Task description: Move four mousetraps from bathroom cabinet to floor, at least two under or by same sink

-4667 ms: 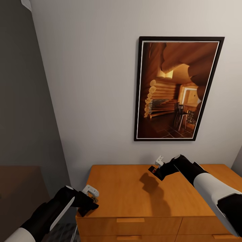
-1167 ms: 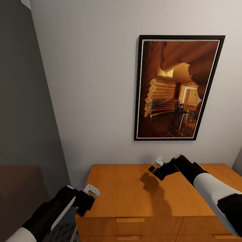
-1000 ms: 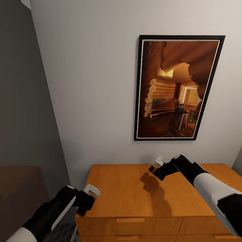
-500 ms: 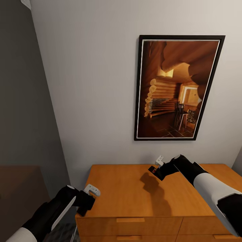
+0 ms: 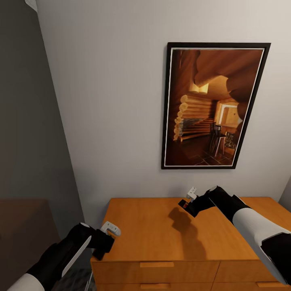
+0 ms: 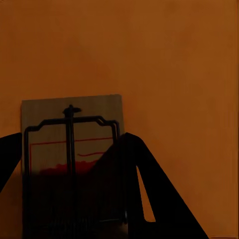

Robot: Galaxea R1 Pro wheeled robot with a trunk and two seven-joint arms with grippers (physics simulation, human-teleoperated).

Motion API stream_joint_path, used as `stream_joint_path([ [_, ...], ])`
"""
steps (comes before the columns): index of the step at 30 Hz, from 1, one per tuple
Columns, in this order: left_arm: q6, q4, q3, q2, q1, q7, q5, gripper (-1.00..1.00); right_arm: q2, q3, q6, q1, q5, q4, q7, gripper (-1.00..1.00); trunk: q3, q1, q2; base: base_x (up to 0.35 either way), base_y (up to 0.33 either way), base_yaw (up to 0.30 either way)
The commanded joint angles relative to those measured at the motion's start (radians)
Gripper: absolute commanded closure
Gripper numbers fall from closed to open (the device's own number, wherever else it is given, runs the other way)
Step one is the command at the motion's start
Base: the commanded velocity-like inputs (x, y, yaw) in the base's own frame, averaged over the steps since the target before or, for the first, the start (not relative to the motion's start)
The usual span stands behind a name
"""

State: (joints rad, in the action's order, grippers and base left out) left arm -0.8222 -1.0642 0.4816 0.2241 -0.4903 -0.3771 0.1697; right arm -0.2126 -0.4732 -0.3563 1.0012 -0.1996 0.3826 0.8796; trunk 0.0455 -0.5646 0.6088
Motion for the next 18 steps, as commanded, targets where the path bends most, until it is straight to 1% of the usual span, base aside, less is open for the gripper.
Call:
stream_joint_path([
  [1, -0.006, 0.004, 0.003, 0.001, -0.001, 0.003, 0.002, 1.0, 0.0, 0.001, -0.007, 0.001, -0.004, 0.002, 0.009, 1.0, -0.001, 0.003, -0.006, 0.0, 0.0, 0.0],
  [18, -0.006, 0.004, 0.003, 0.001, -0.001, 0.003, 0.002, 1.0, 0.0, 0.001, -0.007, 0.001, -0.004, 0.002, 0.009, 1.0, -0.054, 0.069, -0.125, 0.0, 0.0, 0.0],
])
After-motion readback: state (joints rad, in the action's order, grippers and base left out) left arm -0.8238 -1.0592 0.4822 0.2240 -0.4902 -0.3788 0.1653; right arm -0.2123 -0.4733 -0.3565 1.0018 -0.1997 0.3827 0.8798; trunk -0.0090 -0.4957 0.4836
